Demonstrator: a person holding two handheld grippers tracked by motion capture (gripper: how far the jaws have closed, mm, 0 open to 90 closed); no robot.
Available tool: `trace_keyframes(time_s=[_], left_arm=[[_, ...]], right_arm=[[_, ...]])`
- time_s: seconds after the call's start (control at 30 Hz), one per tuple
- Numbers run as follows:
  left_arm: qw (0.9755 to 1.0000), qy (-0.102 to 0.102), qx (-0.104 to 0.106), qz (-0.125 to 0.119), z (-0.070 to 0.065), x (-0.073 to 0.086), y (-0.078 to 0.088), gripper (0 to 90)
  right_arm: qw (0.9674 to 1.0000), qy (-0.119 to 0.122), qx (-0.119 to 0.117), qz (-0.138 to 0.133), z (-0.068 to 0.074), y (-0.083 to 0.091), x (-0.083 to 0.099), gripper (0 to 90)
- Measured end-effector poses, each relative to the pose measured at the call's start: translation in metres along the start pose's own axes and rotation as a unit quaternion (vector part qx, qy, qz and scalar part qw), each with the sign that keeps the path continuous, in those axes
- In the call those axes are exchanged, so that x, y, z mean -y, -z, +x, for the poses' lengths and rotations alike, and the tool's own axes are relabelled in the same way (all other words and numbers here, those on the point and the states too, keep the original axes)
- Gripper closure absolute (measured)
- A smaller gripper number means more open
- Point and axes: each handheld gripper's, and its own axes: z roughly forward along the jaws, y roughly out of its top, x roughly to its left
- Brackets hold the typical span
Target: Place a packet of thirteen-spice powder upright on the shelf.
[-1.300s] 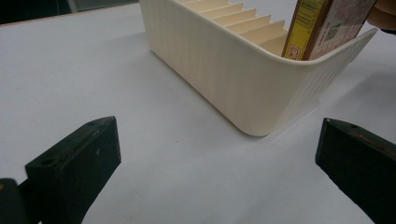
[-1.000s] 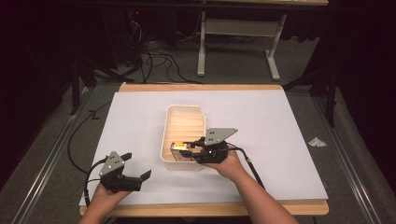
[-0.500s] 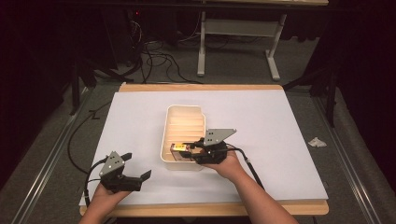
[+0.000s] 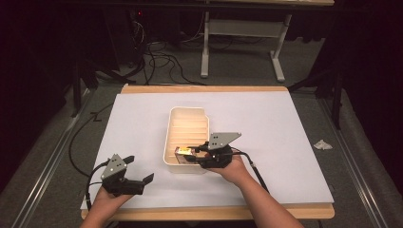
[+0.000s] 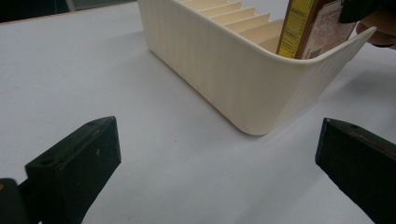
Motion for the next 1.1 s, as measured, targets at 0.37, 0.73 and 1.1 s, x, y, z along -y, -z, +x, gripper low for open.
trace_keyframes(time_s=[0.37, 0.73, 1.1], left_arm=[[1.0, -0.002, 0.002, 0.006, -0.002, 0.001, 0.0, 0.7], [1.0, -0.002, 0.002, 0.005, -0.002, 0.001, 0.0, 0.7], [1.0, -0.003, 0.003, 0.004, -0.001, 0.001, 0.0, 0.7]], right_arm=[[0.9999, 0.001, 0.009, 0.015, 0.005, 0.007, 0.003, 67.2], [0.9997, -0.007, 0.008, 0.02, 0.005, 0.01, 0.005, 64.7], [0.9997, -0.018, 0.011, 0.009, 0.003, 0.012, 0.005, 57.3]])
